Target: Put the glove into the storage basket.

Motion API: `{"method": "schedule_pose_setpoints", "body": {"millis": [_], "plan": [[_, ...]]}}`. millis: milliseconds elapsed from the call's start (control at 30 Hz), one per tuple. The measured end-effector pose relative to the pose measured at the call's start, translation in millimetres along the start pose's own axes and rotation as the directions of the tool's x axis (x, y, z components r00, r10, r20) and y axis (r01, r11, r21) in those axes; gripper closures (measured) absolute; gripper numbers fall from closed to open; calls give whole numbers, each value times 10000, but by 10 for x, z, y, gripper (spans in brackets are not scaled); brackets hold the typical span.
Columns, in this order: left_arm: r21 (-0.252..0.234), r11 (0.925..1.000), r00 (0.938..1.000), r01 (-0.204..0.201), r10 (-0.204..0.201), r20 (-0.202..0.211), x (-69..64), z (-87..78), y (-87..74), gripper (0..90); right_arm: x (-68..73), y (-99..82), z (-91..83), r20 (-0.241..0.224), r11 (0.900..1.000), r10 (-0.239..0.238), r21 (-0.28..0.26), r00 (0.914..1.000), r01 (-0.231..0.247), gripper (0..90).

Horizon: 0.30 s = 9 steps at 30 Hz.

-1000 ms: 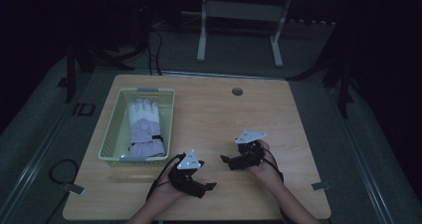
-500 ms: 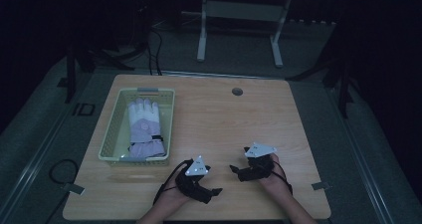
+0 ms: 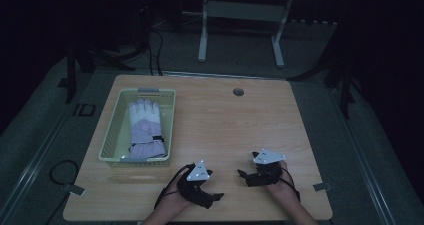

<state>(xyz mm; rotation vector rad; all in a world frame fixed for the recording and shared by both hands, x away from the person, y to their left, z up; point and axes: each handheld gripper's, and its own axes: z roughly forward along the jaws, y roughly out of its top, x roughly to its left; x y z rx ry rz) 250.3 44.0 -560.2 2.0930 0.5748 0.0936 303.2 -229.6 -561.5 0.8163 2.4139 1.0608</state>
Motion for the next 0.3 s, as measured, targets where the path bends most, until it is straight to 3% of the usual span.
{"method": "schedule_pose_setpoints", "body": {"millis": [300], "plan": [[18,10000,10000,9,-9,67,6,1,-6,140,-16,7,8,-23,10000,47,-33,10000,-47,128]]}}
